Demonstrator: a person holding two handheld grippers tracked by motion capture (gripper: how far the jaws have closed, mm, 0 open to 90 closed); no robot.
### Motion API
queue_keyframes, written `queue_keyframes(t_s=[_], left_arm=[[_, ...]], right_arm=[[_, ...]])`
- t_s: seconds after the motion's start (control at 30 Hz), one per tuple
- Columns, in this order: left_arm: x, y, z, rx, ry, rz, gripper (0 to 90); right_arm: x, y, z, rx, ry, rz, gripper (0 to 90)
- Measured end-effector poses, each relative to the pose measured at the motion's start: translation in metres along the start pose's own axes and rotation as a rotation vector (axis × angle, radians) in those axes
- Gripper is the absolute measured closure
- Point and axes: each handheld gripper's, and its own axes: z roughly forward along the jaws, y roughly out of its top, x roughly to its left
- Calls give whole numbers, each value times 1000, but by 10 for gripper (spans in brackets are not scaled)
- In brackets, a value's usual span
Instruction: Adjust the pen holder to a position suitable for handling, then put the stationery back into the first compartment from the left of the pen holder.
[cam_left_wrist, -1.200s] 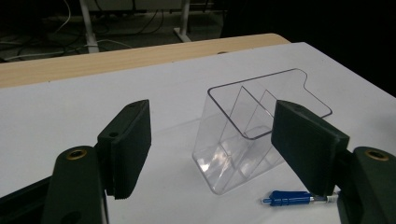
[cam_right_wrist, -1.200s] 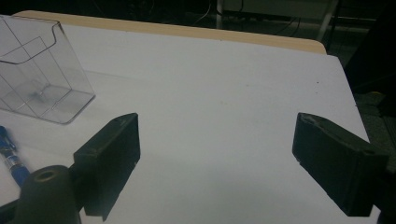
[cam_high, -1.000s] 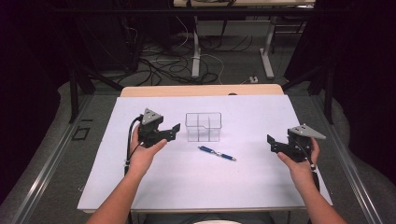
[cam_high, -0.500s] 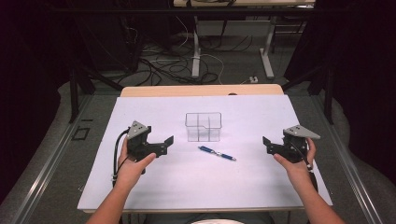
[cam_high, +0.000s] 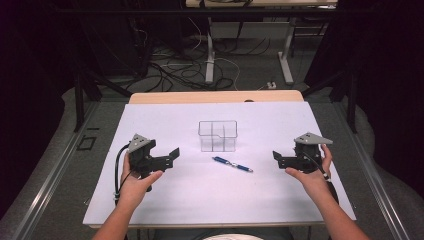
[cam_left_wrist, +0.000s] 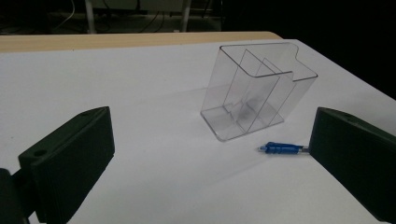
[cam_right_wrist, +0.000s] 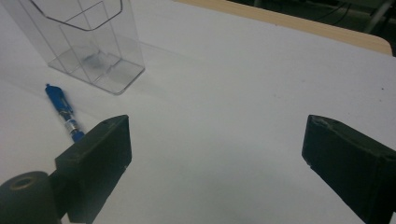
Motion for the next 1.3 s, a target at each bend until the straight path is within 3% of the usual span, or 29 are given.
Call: queue_keyframes(t_s=[0.2,0.4,0.57,0.67,0.8,0.83,0.93,1.17,1.3], left_arm=[[1,-2,-2,3,21,30,0],[3,-1,-3,-3,19,19,3],[4,-1,-4,-6,24,18,10],[4,0,-4,-16,20,14,18],[3,-1,-4,-11,25,25,39],[3,-1,-3,-12,29,31,39],[2,-1,-3,-3,36,40,48],[2,-1,-4,-8,40,34,73],[2,-1,-3,-6,39,37,78]], right_arm=[[6,10,6,36,53,-78,107],[14,17,16,67,120,-124,156],[24,26,22,106,180,-203,252],[29,31,27,140,227,-244,362],[36,35,32,169,274,-264,451],[38,35,34,155,279,-265,461],[42,36,38,189,287,-279,465],[55,38,49,189,356,-311,501],[62,37,58,236,399,-340,547]])
